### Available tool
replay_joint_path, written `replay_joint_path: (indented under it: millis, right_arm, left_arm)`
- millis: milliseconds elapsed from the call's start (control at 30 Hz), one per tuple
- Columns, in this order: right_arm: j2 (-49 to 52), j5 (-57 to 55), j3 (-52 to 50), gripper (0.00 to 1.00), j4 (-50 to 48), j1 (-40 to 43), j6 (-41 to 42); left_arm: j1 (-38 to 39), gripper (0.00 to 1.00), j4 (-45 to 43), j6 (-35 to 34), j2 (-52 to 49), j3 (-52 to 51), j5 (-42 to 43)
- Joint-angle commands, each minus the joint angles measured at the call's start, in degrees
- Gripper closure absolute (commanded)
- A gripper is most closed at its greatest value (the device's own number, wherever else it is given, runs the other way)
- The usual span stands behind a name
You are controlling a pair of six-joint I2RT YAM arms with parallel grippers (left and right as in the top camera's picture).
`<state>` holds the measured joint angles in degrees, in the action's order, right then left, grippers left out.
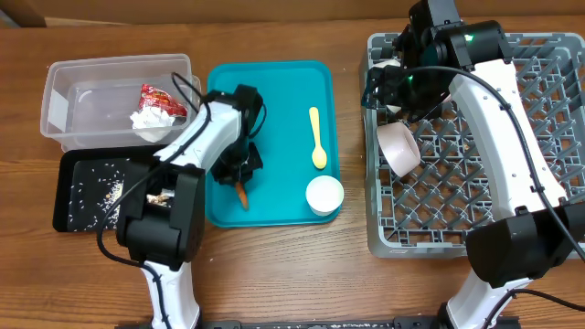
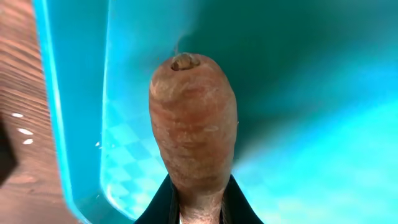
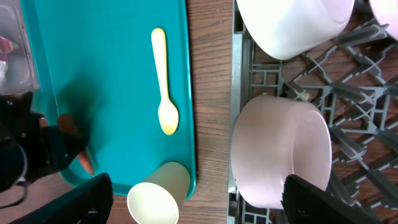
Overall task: Sort waste into correct bins and load items into the dishwasher
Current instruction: 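Carry the carrot with left gripper and drop it on the black tray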
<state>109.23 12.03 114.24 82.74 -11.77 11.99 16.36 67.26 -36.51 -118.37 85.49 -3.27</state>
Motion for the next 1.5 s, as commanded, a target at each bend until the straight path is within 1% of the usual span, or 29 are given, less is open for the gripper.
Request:
replay_joint_path:
  millis: [0,133,400,433,467,567,633,733,833,900,967,1067,1133,1233,1367,1467]
  right_arm:
    - [-2.27,0.24,0.37,0.09,-0.09,-0.2,-0.24]
    - [-2.27,0.24,0.37,0.08,-0.07,-0.22,-0.24]
    - [-2.27,0.24,0.37,0.08,0.17,-0.2,-0.24]
    - [-2.27,0.24,0.37,0.08,0.17,-0.2,-0.24]
    - [-2.27,0.26,0.37,0.08,0.15,-0.22,-0.24]
    - [-2.27,0.26,0.37,0.08,0.37,-0.22,-0.24]
    - [-2.27,0.24,0.37,0.08,0.79,-0.2,-0.24]
    - [-2.27,0.24,0.37,0.07,0.96,-0.2,-0.24]
    - [-2.27,0.24,0.37,0.07,0.76,-0.2,-0.24]
    - [-2.27,0.24,0.37,0.07,0.57,-0.2,-0.24]
    - [-2.27,0.24,0.37,0.07,0.33,-0.2,-0.22]
    - [-2.27,0.24,0.37,0.07,0.28,-0.2,-0.22]
    - [-2.27,0.24,0.37,0.07,0.31,-0.2,-0.22]
    - [-2.27,0.24,0.37,0.07,0.37,-0.2,-0.22]
    - [-2.27,0.24,0.37,0.07,0.59,-0.2,-0.22]
    - [-2.27,0.24,0.37,0.07,0.57,-0.2,-0.22]
  left_arm:
    - [-0.37,0.96,3.37,6.6,0.0,10.01,0.13]
    - [-0.37,0.96,11.93,10.29,0.0,24.87,-0.72]
    - [-1.01,0.96,29.49,11.72,0.0,55.52,-8.41]
    - [-1.33,0.96,29.57,13.64,0.26,58.16,-8.48]
    - [-1.81,0.95,29.55,16.59,1.44,59.65,-6.8]
    - [-3.45,0.94,29.55,16.87,5.81,60.3,-6.6]
    - [-5.68,0.92,29.55,17.25,9.86,58.93,-6.54]
    - [-9.79,0.92,29.55,17.25,16.22,54.84,-6.54]
    - [-15.65,0.92,29.55,16.61,23.02,48.17,-6.27]
    - [-19.58,0.92,29.55,14.58,26.45,43.21,-6.14]
    - [-23.41,0.91,29.53,13.05,28.72,37.7,-6.14]
    - [-27.52,0.92,29.03,10.4,29.22,30.64,-6.16]
    - [-29.42,0.91,26.4,9.2,28.89,25.33,-6.16]
    - [-31.78,0.89,19.23,7.85,27.87,15.87,-6.25]
    - [-34.56,0.88,9.57,2.62,25.24,4.13,-5.46]
    - [-36.06,0.88,3.85,1.29,22.32,-2.25,-4.46]
